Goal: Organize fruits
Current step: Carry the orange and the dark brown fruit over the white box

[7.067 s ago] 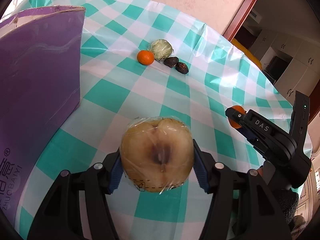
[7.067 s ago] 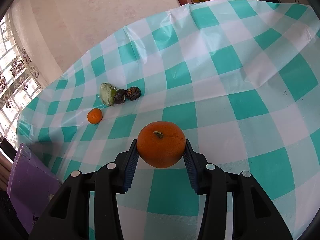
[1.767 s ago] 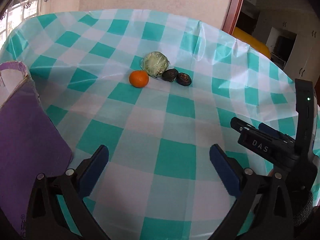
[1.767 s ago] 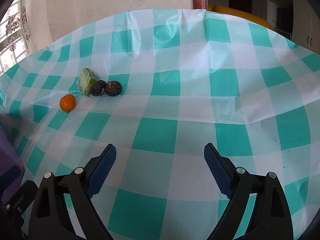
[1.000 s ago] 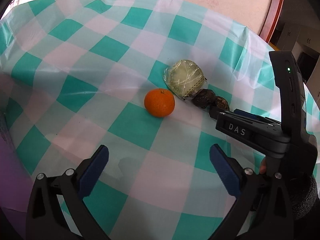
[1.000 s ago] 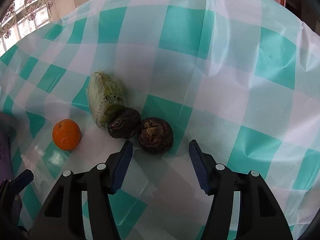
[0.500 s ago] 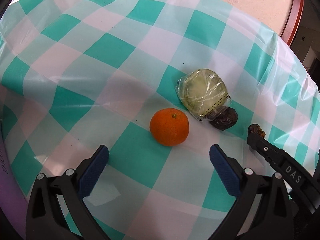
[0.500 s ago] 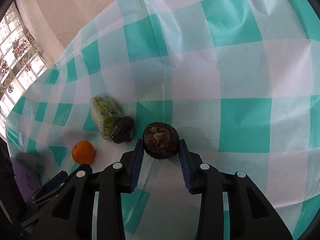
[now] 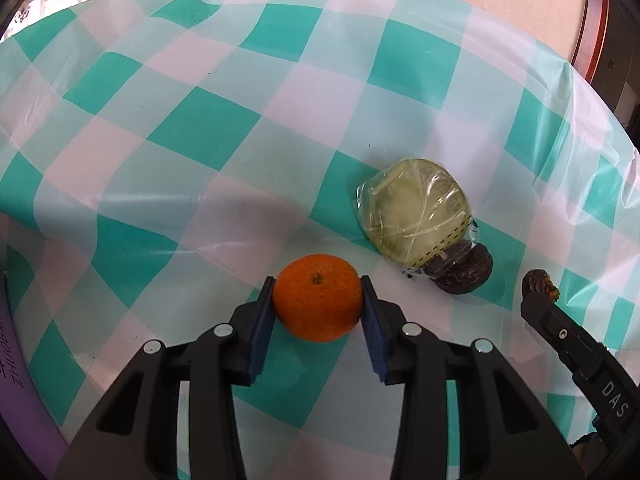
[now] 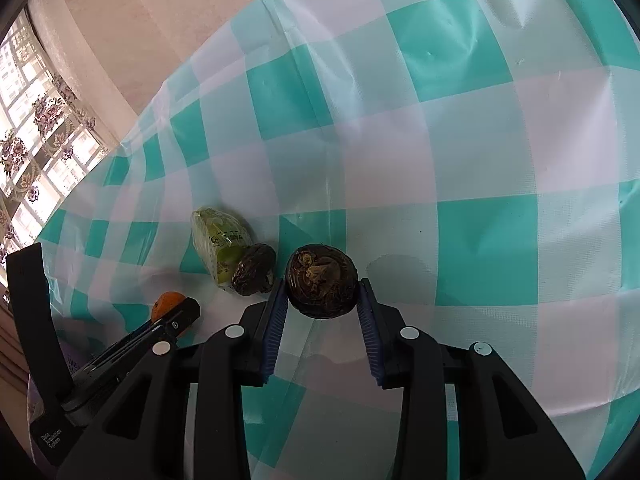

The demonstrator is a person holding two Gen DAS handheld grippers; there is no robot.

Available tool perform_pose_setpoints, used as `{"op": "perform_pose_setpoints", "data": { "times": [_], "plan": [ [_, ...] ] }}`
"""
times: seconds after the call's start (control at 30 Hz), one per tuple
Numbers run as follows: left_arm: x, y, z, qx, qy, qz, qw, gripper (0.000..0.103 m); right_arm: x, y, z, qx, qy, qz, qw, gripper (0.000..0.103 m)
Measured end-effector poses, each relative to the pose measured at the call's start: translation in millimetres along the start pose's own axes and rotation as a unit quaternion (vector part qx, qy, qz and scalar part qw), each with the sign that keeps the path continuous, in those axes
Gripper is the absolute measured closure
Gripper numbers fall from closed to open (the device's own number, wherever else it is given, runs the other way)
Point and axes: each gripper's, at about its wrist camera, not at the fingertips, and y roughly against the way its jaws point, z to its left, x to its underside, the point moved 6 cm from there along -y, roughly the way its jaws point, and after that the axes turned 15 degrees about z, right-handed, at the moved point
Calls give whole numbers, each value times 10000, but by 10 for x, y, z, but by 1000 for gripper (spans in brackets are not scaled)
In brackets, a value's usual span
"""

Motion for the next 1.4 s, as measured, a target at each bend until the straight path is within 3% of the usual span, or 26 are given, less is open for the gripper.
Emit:
{"op": "perform_pose_setpoints", "data": {
  "times": [0.27, 0.43, 0.57, 0.63, 0.9, 1.4],
  "plan": [
    [24, 115, 68, 158, 58, -232, 9996, 62, -13, 53, -159, 168, -311, -125, 9993, 67],
    [278, 268, 117, 217, 101, -385, 9990, 63, 6, 219, -218, 128, -451, -557, 9973, 67],
    [569, 356, 124, 296, 37, -330, 9990, 62, 106, 202, -257, 195, -535, -310, 9979, 67],
    [691, 409, 141, 379, 38, -289, 9989, 62, 228, 190, -272, 96, -658, -93, 9977, 67],
    [1137, 578, 325, 669, 191, -153, 9975, 62, 797, 469, -161, 40, -726, -227, 9971, 67],
    [1844, 935, 615, 905, -268, -104, 9955, 62, 1830, 836, 158, 516, -647, -167, 9964, 67]
  ]
}}
